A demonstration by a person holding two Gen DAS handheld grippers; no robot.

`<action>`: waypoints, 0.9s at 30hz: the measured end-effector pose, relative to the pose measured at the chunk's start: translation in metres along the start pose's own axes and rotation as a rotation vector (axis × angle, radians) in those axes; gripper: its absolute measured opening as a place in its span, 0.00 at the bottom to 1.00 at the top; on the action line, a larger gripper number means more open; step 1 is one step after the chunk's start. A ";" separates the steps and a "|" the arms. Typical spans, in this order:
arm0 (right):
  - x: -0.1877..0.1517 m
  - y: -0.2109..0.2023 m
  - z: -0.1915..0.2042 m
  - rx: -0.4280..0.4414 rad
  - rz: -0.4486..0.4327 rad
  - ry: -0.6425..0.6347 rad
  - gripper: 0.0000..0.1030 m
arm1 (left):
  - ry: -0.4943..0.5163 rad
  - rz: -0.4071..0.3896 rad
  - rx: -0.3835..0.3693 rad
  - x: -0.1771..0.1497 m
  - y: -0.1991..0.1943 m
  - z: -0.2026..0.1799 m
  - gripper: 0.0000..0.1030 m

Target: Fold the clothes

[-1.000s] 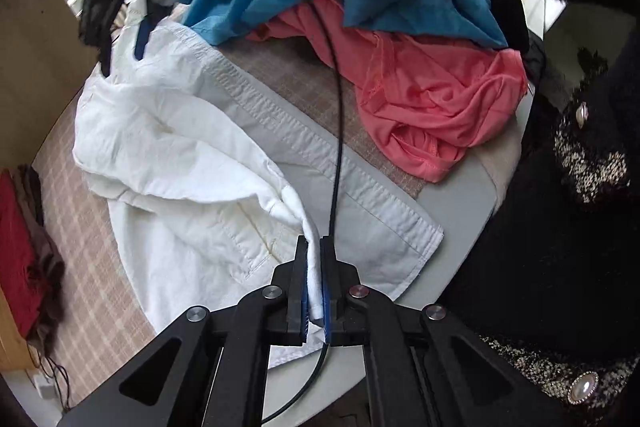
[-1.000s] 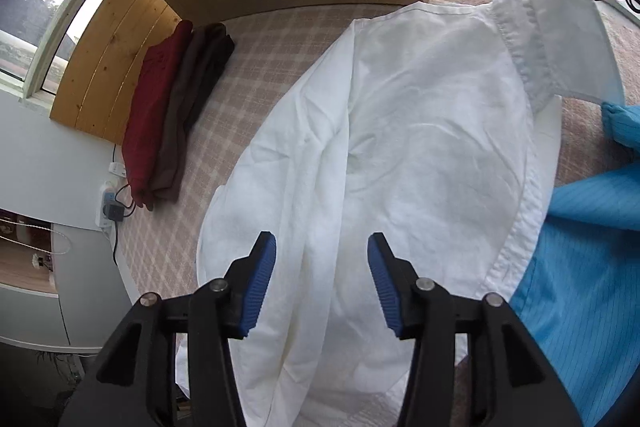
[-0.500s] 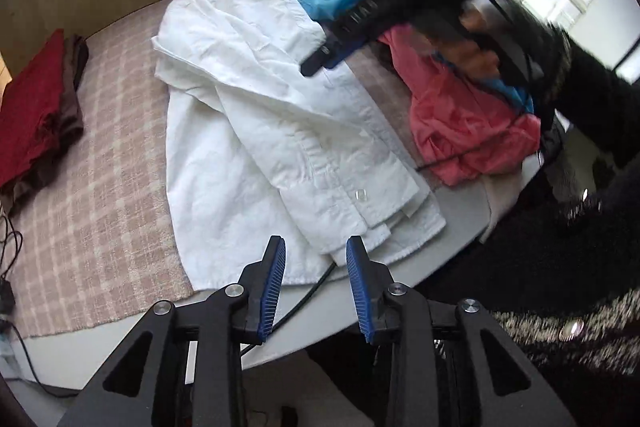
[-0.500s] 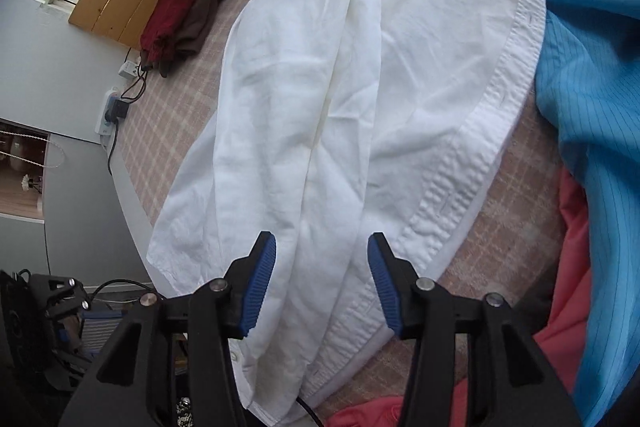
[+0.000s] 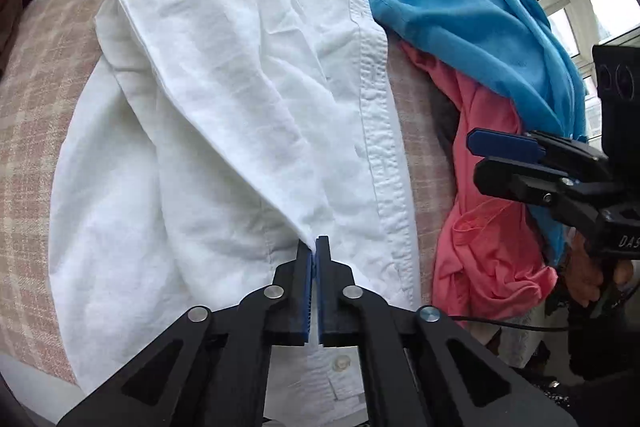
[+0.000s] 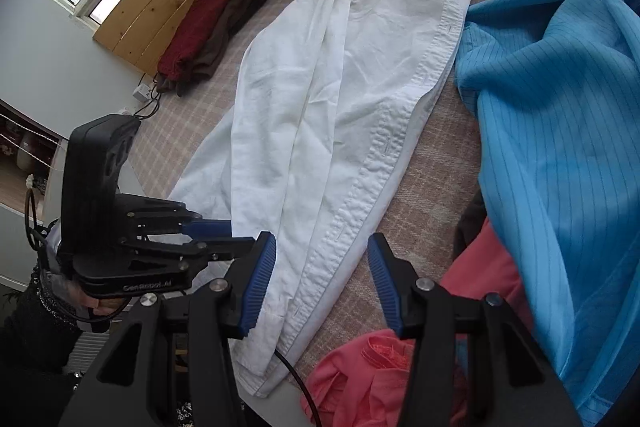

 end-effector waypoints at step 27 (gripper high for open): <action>-0.012 0.050 0.018 0.006 0.174 -0.130 0.46 | 0.068 -0.085 0.047 -0.056 -0.050 0.004 0.32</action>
Point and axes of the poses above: each gripper's, at about its wrist camera, not at the fingertips, and y roughly the way its jaws point, z to its left, x to its top, the point moved 5 cm from there along y, roughly the way its jaws point, and after that the axes turned 11 degrees about y, right-handed, at the moved point
